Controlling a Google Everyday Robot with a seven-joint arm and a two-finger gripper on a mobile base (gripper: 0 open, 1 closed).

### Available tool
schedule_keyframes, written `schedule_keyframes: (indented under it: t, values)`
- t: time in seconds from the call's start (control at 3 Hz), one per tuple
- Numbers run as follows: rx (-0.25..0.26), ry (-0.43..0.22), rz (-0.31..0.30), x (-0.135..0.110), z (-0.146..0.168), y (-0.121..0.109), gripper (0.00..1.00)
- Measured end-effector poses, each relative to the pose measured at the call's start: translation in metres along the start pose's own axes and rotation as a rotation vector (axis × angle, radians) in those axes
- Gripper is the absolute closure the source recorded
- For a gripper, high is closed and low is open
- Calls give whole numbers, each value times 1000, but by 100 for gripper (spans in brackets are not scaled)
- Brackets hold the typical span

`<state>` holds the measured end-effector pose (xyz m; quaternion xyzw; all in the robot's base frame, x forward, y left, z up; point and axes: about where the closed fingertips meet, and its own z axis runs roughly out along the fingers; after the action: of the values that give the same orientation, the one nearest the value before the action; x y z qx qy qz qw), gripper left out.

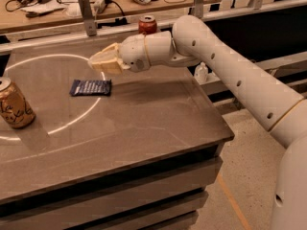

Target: Pick rxbar blueberry

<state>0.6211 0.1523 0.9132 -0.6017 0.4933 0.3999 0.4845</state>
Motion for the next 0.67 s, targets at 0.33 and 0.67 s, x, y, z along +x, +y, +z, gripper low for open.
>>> schedule_keyframes:
  t: [0.33, 0.67]
  values:
    - [3, 42, 53, 20, 1, -1, 38]
    - [-5, 74, 91, 36, 5, 1, 14]
